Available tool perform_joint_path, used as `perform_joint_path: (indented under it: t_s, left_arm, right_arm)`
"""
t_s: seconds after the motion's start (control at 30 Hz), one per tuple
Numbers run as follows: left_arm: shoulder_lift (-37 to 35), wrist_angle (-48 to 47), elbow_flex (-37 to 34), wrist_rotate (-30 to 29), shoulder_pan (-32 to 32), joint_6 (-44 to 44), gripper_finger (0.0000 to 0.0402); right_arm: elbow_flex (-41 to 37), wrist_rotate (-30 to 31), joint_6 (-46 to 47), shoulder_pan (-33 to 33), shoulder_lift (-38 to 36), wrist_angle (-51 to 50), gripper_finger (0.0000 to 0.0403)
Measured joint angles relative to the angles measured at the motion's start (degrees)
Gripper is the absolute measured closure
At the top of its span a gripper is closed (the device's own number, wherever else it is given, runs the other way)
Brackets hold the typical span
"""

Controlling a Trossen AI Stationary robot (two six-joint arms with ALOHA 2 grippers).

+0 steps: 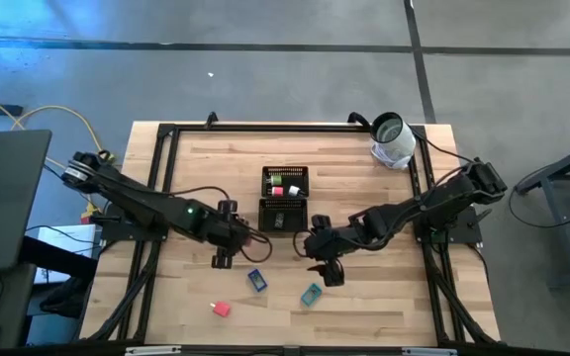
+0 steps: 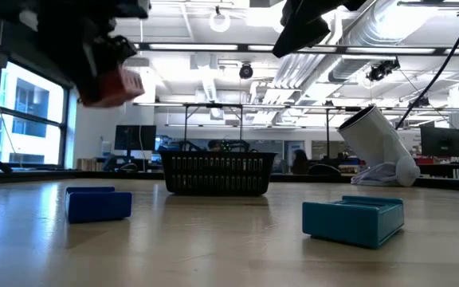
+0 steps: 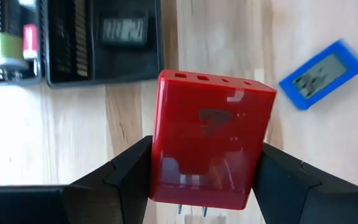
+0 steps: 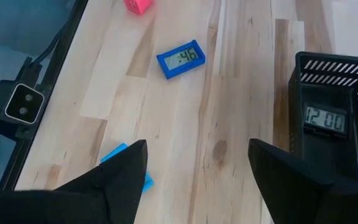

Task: Pick & Place Office items
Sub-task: Put the red charger adapter into the top black bin

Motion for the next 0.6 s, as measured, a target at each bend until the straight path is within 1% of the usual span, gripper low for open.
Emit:
perform_joint_path:
  t_s: [0.3,0.47,0.6]
  left_arm:
    - [-5.59,6.07,0.0,-0.02,0.0,3.1,0.0183]
    - [-8.48,9.79,0.0,-0.75,0.0,5.71,0.0183]
    - [-10.36,13.04,0.0,-2.17,-0.02,8.54,0.0183]
  right_arm:
    - [0.0,0.18,-2.52,-1.56,0.0,2.53,0.0135]
    - [0.0,2.68,-2.95,-2.94,0.0,2.48,0.0135]
    - [0.0,2.99,-4.3,-4.03,0.0,3.81,0.0135]
